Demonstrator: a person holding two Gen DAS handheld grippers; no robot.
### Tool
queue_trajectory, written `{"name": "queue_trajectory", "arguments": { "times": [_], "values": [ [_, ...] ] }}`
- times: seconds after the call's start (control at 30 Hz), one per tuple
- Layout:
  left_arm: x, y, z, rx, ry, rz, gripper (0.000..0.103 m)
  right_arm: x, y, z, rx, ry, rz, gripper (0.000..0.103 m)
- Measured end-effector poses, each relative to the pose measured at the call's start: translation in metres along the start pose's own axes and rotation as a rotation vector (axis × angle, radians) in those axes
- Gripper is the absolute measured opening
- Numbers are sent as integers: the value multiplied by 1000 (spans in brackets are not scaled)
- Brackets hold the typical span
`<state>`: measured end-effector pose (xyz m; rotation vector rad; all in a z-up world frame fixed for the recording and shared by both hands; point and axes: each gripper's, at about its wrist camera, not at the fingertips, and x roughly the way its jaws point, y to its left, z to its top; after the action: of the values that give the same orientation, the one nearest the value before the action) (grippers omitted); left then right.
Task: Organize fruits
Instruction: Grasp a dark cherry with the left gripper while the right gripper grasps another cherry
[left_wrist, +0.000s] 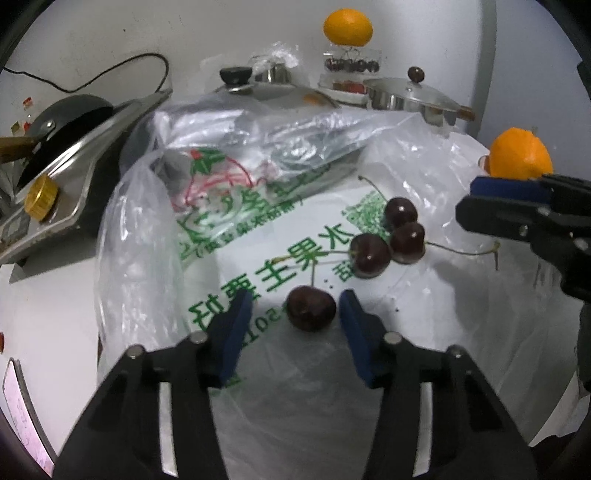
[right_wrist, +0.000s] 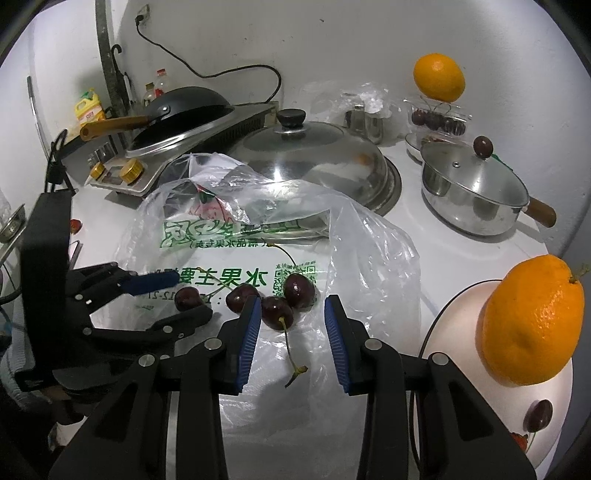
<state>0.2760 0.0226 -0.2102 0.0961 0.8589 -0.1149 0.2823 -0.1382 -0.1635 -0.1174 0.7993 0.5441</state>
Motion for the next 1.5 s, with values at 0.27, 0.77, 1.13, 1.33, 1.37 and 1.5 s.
{"name": "queue_trajectory", "arguments": {
  "times": [0.27,0.77,1.13,1.33,1.37,1.5],
  "values": [
    [-4,1,-2,-1,-10,-40,28,4,10,3,-30,8,7,38],
    [-30,28,0,-65,-80,-72,28,36,38,14,-105,78,35,38],
    [-35,49,-2,-113,-102,-66,28,54,54,17,-166,101,-2,38],
    [-35,55,-3,-132,-108,-69,28,64,65,15,-237,114,-55,38],
    [-35,56,-3,-134,-107,-69,28,65,66,15,-248,114,-65,38],
    [-34,55,-4,-136,-107,-77,28,70,66,11,-267,121,-81,38]
  ]
}}
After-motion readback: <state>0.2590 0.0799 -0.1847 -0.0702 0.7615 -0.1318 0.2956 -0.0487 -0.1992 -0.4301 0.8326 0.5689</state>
